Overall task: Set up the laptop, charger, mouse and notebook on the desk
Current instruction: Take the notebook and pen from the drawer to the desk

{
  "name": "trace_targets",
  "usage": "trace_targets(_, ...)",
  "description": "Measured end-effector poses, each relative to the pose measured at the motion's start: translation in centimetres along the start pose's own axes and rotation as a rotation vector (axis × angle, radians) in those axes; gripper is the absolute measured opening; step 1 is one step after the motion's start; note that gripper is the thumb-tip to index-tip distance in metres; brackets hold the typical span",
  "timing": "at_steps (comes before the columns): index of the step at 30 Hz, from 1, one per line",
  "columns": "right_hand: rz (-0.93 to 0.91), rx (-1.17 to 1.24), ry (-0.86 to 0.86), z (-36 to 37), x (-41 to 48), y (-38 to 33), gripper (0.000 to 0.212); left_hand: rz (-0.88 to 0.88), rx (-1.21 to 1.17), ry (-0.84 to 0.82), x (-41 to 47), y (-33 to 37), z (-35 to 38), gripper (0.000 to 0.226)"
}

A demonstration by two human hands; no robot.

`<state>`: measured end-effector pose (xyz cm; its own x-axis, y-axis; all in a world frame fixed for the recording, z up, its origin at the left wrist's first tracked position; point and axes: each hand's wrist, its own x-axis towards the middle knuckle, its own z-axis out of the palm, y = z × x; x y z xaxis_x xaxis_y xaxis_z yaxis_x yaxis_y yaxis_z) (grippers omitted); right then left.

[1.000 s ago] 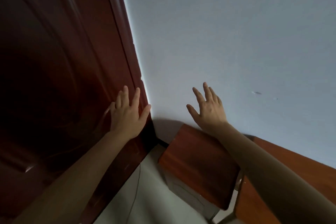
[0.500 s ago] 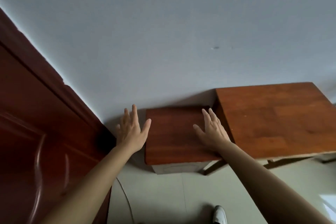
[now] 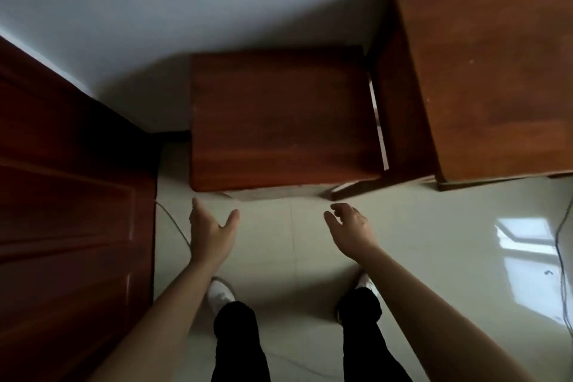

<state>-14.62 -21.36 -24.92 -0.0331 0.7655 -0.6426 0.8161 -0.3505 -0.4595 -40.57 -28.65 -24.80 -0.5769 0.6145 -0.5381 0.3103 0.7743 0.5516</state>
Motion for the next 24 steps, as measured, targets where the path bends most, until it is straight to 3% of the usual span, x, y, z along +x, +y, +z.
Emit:
trace_targets(6, 0.224, 0.234, -0.035, 4.3, 4.8, 4.2, 0.066, -0.154, -0.144, -0.012, 4.7, -3.6, 5.2, 0.093)
trace_targets(11, 0.211, 0.578, 0.209, 4.8, 9.2, 3.4, 0.079, -0.159, -0.240, 0.088, 8.8, -3.9, 6.5, 0.073)
trace_targets(15, 0.202, 0.771, 0.274, 3.9, 11.9, 3.0, 0.076, -0.223, -0.385, 0.091, 11.0, -3.0, 6.7, 0.052)
trace_targets(20, 0.208, 0.801, 0.267, 3.9, 13.1, 3.8, 0.068, -0.295, -0.630, 0.089, 11.6, -2.4, 6.8, 0.033)
trace_targets(24, 0.210, 0.691, 0.266, 3.7, 12.7, 4.4, 0.053, -0.240, -0.404, 0.086, 10.9, -2.9, 6.8, 0.025)
